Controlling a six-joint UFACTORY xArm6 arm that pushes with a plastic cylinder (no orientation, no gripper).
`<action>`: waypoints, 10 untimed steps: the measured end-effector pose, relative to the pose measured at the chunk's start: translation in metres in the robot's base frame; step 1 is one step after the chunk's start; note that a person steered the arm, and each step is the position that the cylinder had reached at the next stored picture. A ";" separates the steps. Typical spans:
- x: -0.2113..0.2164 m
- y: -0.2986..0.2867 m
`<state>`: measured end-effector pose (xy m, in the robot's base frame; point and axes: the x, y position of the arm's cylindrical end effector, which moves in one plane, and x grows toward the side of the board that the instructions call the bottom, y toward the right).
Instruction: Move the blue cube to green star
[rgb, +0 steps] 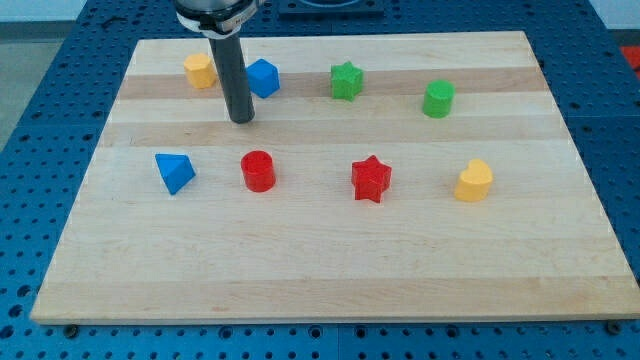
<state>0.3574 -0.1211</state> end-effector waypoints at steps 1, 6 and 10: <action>-0.015 0.011; -0.016 -0.001; -0.085 0.047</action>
<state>0.2725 -0.0744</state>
